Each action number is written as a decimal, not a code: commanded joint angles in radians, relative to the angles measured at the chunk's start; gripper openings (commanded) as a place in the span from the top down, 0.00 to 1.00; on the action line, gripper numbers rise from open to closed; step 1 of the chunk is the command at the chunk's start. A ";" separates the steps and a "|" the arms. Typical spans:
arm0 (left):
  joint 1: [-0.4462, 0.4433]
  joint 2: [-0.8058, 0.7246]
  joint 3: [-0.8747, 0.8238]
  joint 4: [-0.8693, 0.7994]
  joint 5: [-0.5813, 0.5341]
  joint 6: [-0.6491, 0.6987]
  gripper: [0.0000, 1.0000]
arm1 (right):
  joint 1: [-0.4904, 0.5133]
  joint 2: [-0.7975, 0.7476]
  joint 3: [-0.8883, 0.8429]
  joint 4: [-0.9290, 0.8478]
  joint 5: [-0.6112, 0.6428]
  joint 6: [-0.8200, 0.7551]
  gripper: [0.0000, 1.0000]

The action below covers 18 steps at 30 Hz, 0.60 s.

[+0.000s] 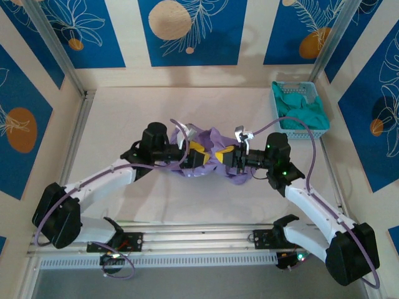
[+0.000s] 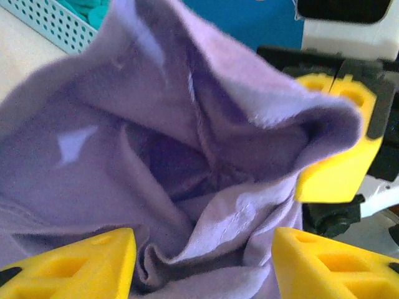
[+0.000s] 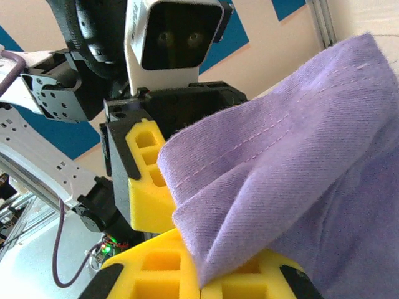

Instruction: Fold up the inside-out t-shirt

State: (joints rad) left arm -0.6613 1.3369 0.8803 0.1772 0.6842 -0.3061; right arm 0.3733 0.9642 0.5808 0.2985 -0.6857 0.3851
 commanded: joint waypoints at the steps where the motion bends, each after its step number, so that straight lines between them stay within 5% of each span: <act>1: 0.000 0.015 0.031 0.019 0.063 0.032 0.47 | -0.006 -0.021 0.021 -0.004 -0.025 -0.003 0.99; 18: -0.003 0.036 0.046 0.083 0.062 -0.018 1.00 | -0.012 -0.025 0.015 -0.037 0.002 -0.017 0.99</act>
State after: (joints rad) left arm -0.6621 1.3842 0.8993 0.2111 0.7326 -0.3176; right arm 0.3672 0.9627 0.5808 0.2909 -0.6846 0.3843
